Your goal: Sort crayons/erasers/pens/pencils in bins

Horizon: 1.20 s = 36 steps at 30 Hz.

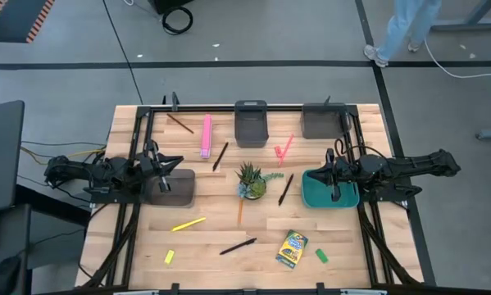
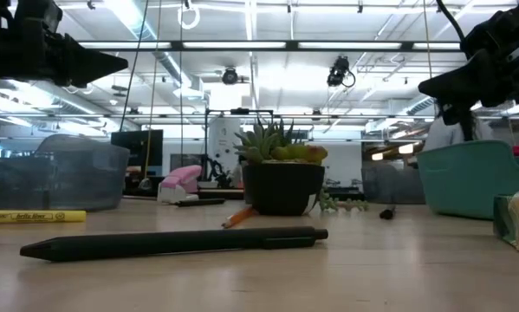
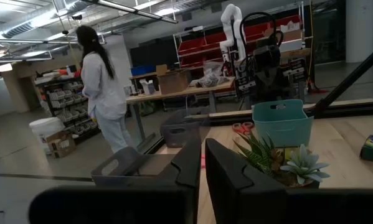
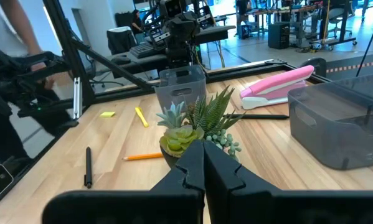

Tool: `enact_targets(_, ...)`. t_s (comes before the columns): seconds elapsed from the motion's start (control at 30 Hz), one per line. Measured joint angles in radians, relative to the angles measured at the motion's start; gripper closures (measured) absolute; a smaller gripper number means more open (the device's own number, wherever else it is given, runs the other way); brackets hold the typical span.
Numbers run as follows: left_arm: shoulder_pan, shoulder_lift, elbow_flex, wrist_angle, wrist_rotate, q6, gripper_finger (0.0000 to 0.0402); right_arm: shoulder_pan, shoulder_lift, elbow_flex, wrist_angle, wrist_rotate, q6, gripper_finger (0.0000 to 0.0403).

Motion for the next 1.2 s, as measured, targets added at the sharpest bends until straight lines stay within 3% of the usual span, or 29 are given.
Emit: enact_targets(1.2,0.0,0.0,0.0,0.0,0.0,0.036,0.0368,0.0,0.0,0.0,0.0,0.0,0.0,0.0397)
